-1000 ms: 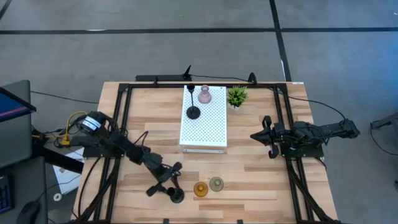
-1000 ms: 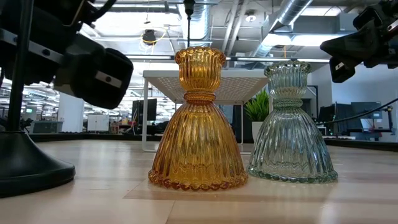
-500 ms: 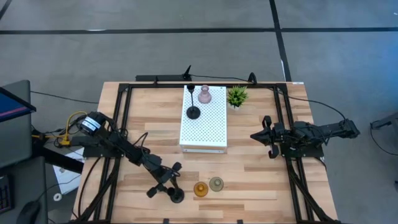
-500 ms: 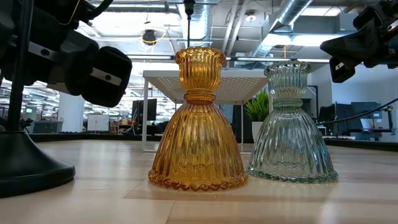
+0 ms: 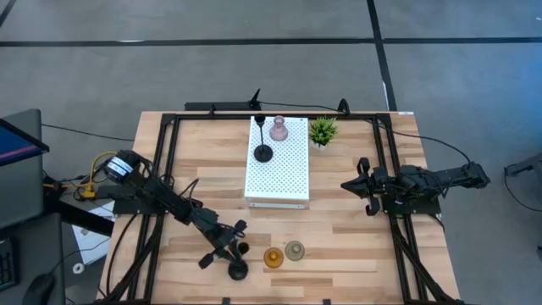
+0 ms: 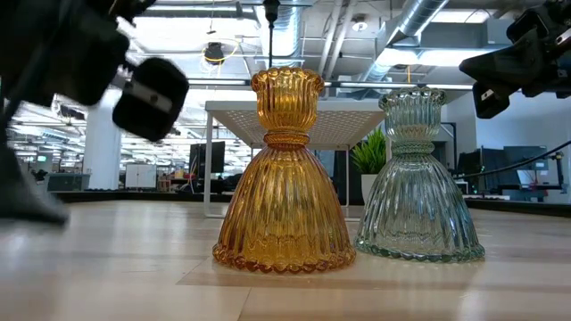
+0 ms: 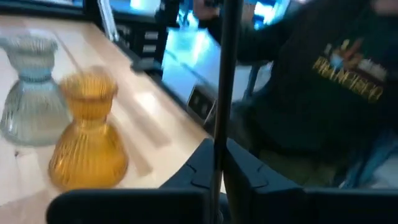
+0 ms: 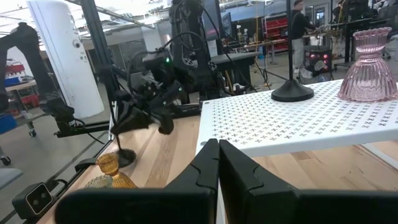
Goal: Pick & Place candle stick holders
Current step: Align the black candle holder with the other black candle holder on the shelf
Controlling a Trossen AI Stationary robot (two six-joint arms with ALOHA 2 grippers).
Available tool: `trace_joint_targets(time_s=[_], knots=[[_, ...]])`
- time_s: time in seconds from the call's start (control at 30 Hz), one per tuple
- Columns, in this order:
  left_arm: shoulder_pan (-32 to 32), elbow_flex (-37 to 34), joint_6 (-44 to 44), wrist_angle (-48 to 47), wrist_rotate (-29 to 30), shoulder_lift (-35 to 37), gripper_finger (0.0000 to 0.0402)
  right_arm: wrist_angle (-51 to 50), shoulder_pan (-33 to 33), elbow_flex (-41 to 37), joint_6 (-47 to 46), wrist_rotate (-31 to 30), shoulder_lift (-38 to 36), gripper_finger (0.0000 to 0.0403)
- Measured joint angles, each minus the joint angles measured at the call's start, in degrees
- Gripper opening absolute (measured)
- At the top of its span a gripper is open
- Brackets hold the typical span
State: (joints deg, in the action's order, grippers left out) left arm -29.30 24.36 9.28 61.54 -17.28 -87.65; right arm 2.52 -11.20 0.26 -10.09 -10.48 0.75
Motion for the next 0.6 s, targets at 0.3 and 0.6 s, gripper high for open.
trace_joint_targets(time_s=[0.3,0.6], knots=[[0.2,0.0,4.4,-8.4,12.1,13.9,0.002,0.0,0.0,0.0,-0.2,0.0,0.0,0.0],[3.6,0.0,2.6,-23.9,25.0,28.5,0.0019,5.1,0.0,0.0,-4.8,0.0,0.0,0.0]])
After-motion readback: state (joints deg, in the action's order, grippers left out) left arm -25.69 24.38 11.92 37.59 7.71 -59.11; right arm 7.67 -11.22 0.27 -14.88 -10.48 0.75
